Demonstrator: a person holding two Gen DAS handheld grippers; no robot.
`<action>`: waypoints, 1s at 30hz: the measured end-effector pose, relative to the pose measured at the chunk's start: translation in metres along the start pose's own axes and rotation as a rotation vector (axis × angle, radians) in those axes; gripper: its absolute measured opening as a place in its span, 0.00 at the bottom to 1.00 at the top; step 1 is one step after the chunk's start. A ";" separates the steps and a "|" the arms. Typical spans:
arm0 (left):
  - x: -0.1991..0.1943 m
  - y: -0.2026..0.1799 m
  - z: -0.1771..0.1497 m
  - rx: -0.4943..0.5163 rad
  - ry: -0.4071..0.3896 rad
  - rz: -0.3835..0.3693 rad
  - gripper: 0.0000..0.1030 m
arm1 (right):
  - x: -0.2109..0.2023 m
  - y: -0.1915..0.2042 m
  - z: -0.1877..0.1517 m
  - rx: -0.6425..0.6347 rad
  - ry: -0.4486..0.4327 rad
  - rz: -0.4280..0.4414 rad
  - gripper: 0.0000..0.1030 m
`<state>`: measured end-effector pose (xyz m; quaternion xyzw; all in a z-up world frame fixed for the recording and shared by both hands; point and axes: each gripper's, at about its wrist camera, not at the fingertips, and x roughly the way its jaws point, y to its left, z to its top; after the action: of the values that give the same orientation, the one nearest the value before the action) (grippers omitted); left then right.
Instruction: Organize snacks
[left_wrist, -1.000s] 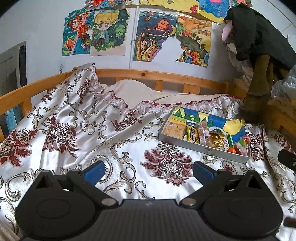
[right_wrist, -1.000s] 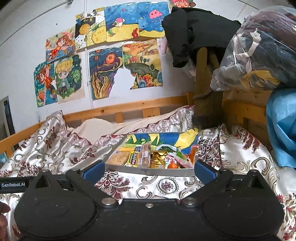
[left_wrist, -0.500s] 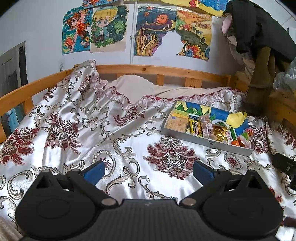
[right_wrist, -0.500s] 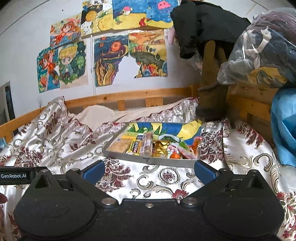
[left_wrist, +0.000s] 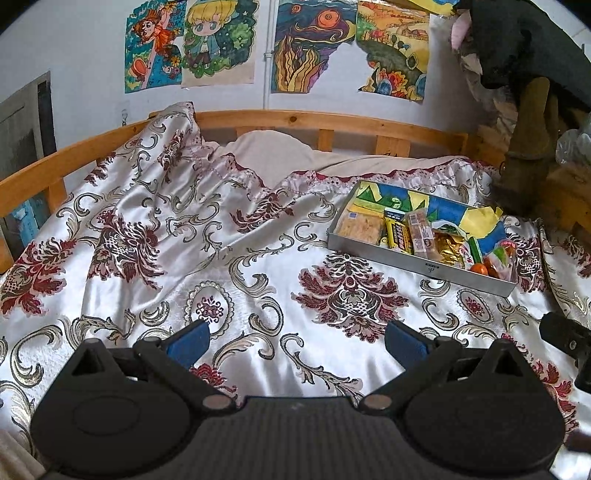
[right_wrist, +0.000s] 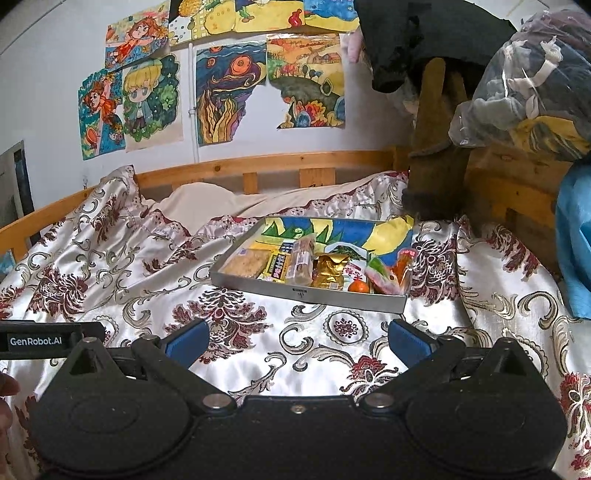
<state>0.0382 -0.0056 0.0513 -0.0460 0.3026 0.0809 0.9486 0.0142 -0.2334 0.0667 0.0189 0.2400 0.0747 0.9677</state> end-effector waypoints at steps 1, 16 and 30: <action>0.000 0.000 0.000 0.000 0.000 0.000 1.00 | 0.000 0.000 0.000 0.000 0.002 -0.001 0.99; -0.001 -0.003 0.000 0.013 -0.002 -0.004 1.00 | 0.005 0.001 -0.003 -0.015 0.040 0.001 0.99; 0.000 0.000 -0.001 0.011 -0.001 -0.002 1.00 | 0.005 0.001 -0.003 -0.013 0.041 0.000 0.99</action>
<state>0.0378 -0.0060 0.0505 -0.0408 0.3023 0.0784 0.9491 0.0172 -0.2316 0.0619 0.0112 0.2592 0.0766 0.9627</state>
